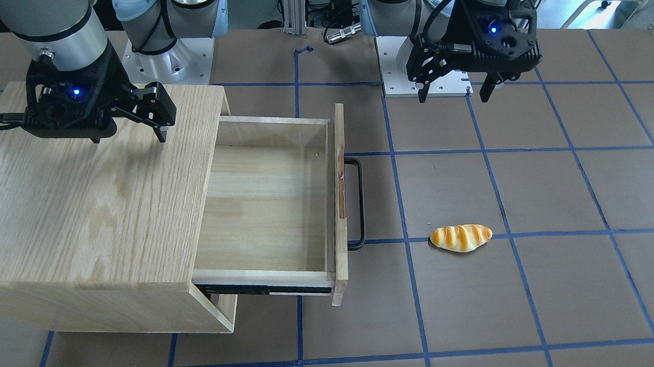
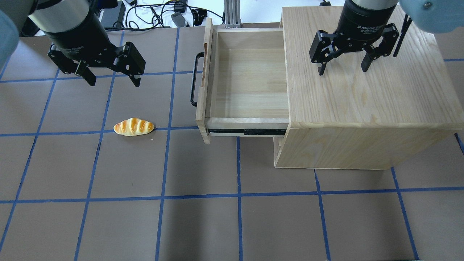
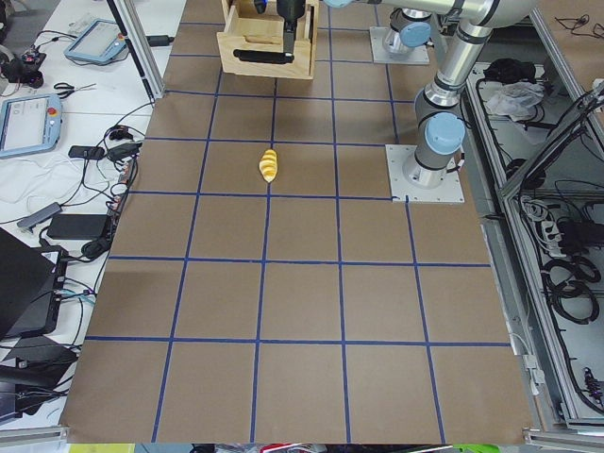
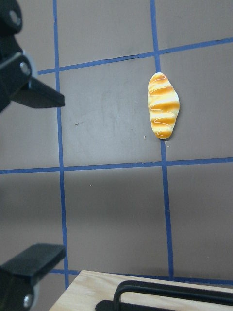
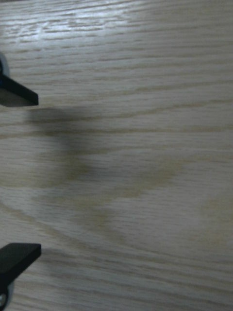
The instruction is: Open upper drawer
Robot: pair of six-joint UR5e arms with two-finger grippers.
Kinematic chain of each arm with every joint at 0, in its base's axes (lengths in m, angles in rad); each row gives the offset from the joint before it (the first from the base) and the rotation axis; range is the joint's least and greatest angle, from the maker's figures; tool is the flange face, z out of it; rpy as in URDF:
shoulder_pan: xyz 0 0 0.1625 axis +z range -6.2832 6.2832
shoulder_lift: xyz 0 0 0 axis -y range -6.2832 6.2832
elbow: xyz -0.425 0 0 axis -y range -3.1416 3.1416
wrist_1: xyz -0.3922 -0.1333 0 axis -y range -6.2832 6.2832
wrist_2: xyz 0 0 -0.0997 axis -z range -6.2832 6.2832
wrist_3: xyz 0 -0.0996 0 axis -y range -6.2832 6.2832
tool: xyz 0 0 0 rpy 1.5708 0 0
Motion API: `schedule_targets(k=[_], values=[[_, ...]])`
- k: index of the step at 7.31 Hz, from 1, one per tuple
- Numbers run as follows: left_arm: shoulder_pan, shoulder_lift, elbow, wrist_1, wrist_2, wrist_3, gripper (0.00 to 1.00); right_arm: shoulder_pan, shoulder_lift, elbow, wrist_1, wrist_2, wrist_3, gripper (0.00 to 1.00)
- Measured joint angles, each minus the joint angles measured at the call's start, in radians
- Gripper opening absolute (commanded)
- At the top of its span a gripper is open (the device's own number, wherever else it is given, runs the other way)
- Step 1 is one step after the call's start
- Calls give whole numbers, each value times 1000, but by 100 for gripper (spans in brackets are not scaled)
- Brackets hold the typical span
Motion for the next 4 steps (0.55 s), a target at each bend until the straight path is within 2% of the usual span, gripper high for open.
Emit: schedule_targets(k=[4], values=[[9,-6,-5,20,-1,7,100,0,0,0,0,0,1,100]])
